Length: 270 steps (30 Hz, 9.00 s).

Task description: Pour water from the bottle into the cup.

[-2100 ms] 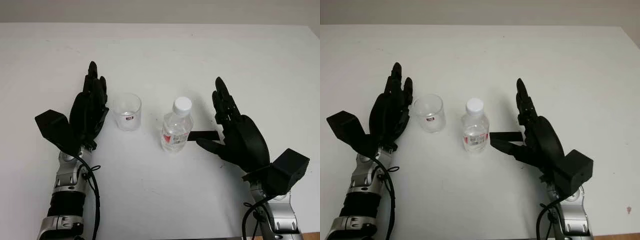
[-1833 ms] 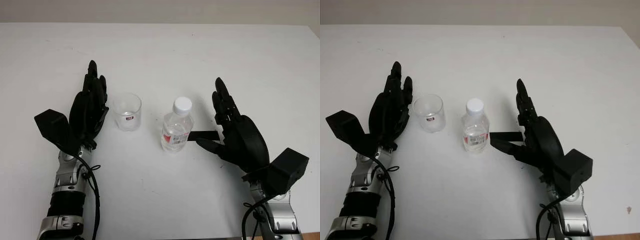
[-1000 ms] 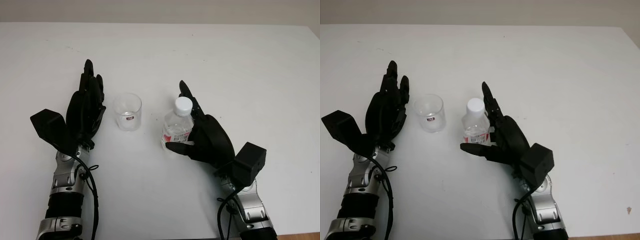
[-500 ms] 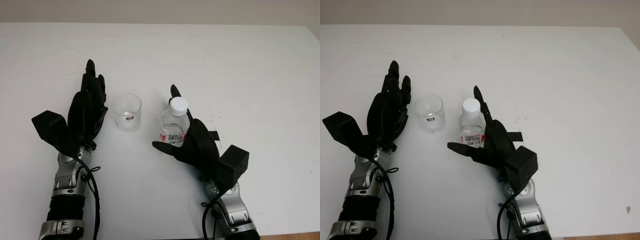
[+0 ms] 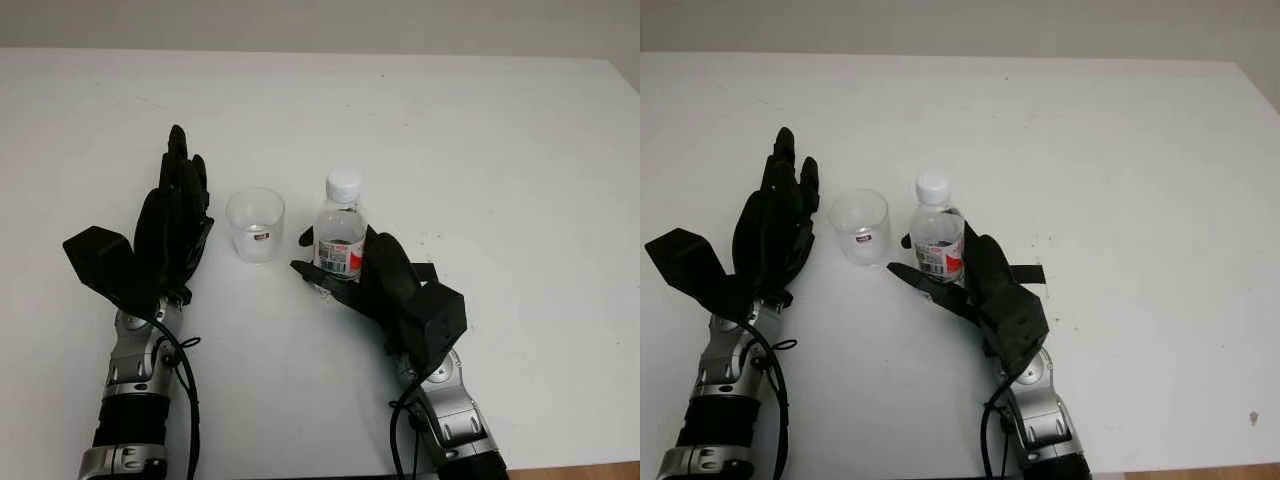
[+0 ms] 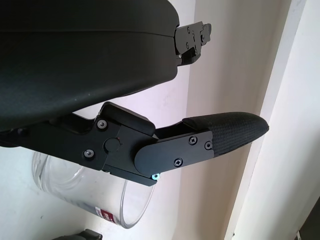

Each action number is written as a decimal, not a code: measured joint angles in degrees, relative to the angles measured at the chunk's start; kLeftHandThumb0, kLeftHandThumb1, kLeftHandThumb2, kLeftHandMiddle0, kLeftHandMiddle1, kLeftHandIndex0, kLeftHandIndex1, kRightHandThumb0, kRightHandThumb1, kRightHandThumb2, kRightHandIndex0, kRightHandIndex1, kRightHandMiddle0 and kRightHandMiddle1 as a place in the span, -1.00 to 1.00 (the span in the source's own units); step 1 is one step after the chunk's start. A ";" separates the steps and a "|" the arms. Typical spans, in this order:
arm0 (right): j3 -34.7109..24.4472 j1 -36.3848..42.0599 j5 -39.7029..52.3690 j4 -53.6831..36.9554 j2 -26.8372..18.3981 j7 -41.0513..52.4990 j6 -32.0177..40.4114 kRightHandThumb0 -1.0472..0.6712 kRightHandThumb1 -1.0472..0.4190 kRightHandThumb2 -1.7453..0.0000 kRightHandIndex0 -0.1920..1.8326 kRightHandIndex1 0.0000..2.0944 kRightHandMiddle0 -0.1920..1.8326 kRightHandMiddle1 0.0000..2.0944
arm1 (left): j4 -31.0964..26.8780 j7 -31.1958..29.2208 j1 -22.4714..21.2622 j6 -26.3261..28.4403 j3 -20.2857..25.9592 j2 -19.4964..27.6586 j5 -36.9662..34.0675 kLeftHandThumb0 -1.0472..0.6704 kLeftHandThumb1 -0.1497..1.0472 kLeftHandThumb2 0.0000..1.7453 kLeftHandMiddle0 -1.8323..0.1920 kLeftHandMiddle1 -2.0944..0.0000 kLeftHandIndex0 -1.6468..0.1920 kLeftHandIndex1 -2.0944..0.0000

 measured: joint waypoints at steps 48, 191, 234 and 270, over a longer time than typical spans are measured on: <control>10.17 -49.02 -32.94 55.37 -18.18 -33.49 -14.13 -0.29 -1.00 0.73 0.57 1.00 0.20 1.00 | 4.81 2.62 -2.21 -5.38 -0.99 -2.11 1.19 -0.74 1.00 -0.22 0.97 0.94 0.99 0.96; -14.17 -6.37 11.61 -1.47 -10.71 3.18 11.60 -0.27 -1.00 0.52 0.71 1.00 0.38 1.00 | 7.03 0.37 -3.40 -4.74 -0.20 -1.92 1.22 -0.75 1.00 -0.18 0.99 0.95 1.00 0.99; -10.95 -3.19 5.24 -0.76 -12.62 7.36 6.86 -0.53 -1.00 0.91 -0.85 -0.66 -0.97 -0.31 | 5.56 -1.18 -2.57 -2.73 0.35 -0.65 0.52 -0.74 1.00 -0.19 1.00 0.97 1.00 1.00; -12.86 -1.75 4.77 8.87 -13.36 1.04 -6.93 -0.92 -0.86 0.94 -1.00 -1.00 -1.00 -1.00 | 5.57 -1.63 -2.56 -2.54 0.34 -0.46 0.47 -0.73 1.00 -0.19 1.00 0.97 1.00 1.00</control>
